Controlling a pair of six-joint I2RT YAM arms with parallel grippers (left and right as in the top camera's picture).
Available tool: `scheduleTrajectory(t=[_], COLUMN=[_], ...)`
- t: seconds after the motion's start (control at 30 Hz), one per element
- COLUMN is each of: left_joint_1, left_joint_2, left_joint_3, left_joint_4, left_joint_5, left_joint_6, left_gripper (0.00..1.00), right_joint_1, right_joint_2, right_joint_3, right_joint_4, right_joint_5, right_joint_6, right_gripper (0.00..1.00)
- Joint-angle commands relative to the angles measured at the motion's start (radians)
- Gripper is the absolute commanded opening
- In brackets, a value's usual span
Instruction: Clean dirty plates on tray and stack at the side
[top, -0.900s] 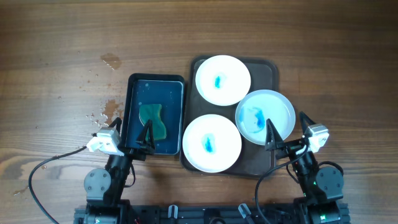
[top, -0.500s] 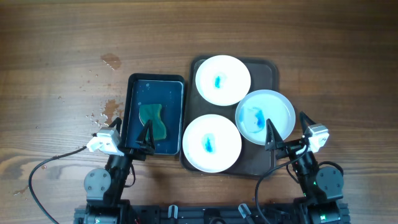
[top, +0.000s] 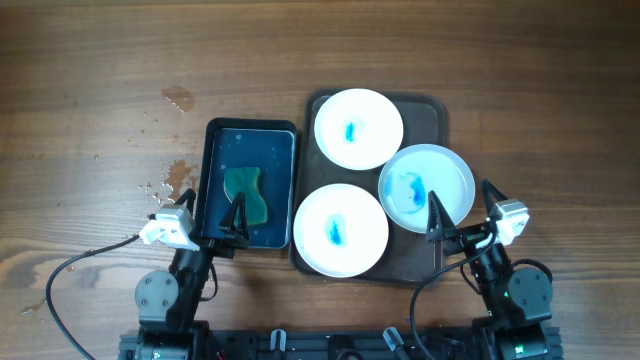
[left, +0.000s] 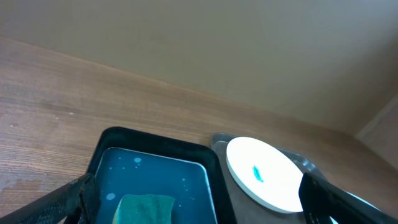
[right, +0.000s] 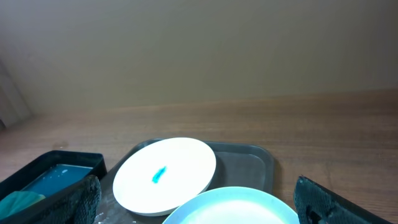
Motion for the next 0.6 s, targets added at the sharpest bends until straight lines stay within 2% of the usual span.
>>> scheduleTrajectory(t=[0.0,0.4,0.57], left_joint_1=[-0.004,-0.004,-0.004], left_joint_2=[-0.005,-0.005,-0.005], left_joint_3=[-0.006,-0.006,-0.006], left_joint_4=[-0.001,0.009,0.011], left_joint_5=[-0.006,-0.005,0.098], left_joint_6=[0.017,0.016,0.016], left_gripper=[1.00,1.00,1.00], right_joint_1=[0.001,0.001,0.002], right_joint_2=[-0.003,-0.003,-0.003], right_joint_3=[-0.001,-0.001,-0.001], right_joint_4=[0.003,0.017,0.005], right_joint_5=[0.014,0.024,0.004], right_joint_6=[0.001,0.001,0.015], right_gripper=[1.00,1.00,1.00])
